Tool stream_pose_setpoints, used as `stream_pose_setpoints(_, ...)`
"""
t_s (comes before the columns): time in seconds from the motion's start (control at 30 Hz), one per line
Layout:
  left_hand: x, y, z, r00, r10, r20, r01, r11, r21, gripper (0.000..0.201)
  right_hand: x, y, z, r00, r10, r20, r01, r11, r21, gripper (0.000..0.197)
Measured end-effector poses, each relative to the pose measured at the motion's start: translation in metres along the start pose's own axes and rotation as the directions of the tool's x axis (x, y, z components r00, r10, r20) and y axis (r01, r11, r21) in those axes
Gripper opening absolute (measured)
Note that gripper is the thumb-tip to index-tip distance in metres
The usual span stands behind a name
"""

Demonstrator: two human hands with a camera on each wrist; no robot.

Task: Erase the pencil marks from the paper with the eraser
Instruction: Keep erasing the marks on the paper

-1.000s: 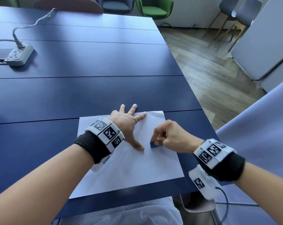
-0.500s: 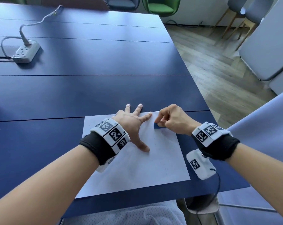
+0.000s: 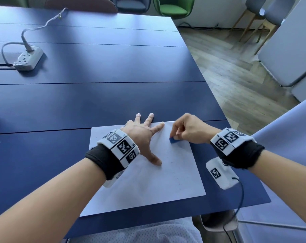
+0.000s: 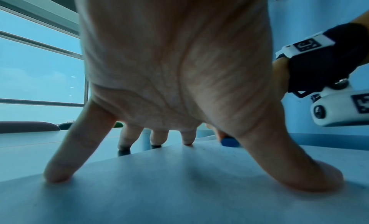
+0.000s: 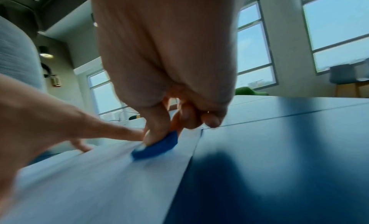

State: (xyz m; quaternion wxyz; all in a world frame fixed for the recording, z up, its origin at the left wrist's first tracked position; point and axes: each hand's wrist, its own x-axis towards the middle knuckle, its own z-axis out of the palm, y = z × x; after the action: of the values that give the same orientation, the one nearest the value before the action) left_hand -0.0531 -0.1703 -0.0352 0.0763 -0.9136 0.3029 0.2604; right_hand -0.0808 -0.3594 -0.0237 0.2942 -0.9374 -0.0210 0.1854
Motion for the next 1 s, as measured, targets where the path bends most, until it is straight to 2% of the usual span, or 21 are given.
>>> stream_pose_setpoints(0.07,0.000,0.001,-0.001,1.000,0.002,-0.004,-0.002,1.000,0.013,0.134,0.009,0.004,-0.001,0.984,0.020,-0.176,-0.013,0.999,0.040,0.014)
stream_pose_setpoints(0.13,0.000,0.001,-0.001,1.000,0.001,-0.005,-0.001,1.000,0.016,0.134,0.009,0.006,0.002,0.965,0.037,-0.261,-0.016,0.997,0.081,0.011)
stream_pose_setpoints(0.2,0.000,-0.001,0.000,1.000,-0.002,-0.001,0.002,1.000,0.003,0.134,-0.001,0.010,0.006,0.980,0.019,-0.198,-0.003,0.997,0.082,0.014)
stream_pose_setpoints(0.3,0.001,-0.001,0.001,1.000,-0.008,0.008,0.009,1.000,-0.011,0.135,-0.015,0.009,0.005,1.000,0.025,-0.002,-0.025,0.999,0.027,0.019)
stream_pose_setpoints(0.33,0.001,-0.001,0.001,1.000,-0.009,0.012,0.009,1.000,-0.008,0.135,-0.013,0.009,0.003,1.000,0.023,-0.008,-0.023,1.000,0.020,0.020)
stream_pose_setpoints(0.47,-0.002,0.001,-0.001,1.000,-0.008,0.010,0.008,1.000,0.013,0.133,0.006,0.012,0.000,0.974,0.021,-0.225,-0.003,0.997,0.080,0.017)
stream_pose_setpoints(0.53,-0.002,0.001,-0.002,1.000,-0.008,0.008,0.007,1.000,0.014,0.132,0.004,0.014,0.002,0.967,0.029,-0.254,-0.002,0.994,0.107,0.015)
stream_pose_setpoints(0.57,-0.002,0.001,-0.002,1.000,-0.006,0.008,0.006,1.000,0.014,0.133,0.000,0.015,0.003,0.974,0.024,-0.226,0.001,0.994,0.107,0.016)
stream_pose_setpoints(0.67,-0.002,0.003,-0.002,1.000,-0.007,0.015,0.007,1.000,0.015,0.133,-0.014,0.015,0.001,1.000,0.030,0.001,-0.030,0.998,0.049,0.019)
stream_pose_setpoints(0.7,-0.003,0.003,-0.002,1.000,-0.011,0.019,0.011,1.000,0.016,0.133,-0.014,0.014,-0.001,0.999,0.033,0.032,-0.034,0.999,0.031,0.019)
stream_pose_setpoints(0.87,-0.002,0.003,-0.003,1.000,-0.009,0.014,0.009,1.000,0.018,0.132,0.008,0.012,-0.002,0.972,0.025,-0.233,-0.004,0.996,0.089,0.017)
stream_pose_setpoints(0.93,-0.002,0.003,-0.003,1.000,-0.008,0.012,0.008,1.000,0.023,0.133,0.002,0.015,0.001,0.980,0.013,-0.198,0.008,0.994,0.108,0.019)
stream_pose_setpoints(1.0,-0.001,0.003,-0.001,1.000,-0.009,0.011,0.009,1.000,0.025,0.133,-0.008,0.018,0.002,0.999,-0.004,-0.041,0.007,0.996,0.088,0.021)
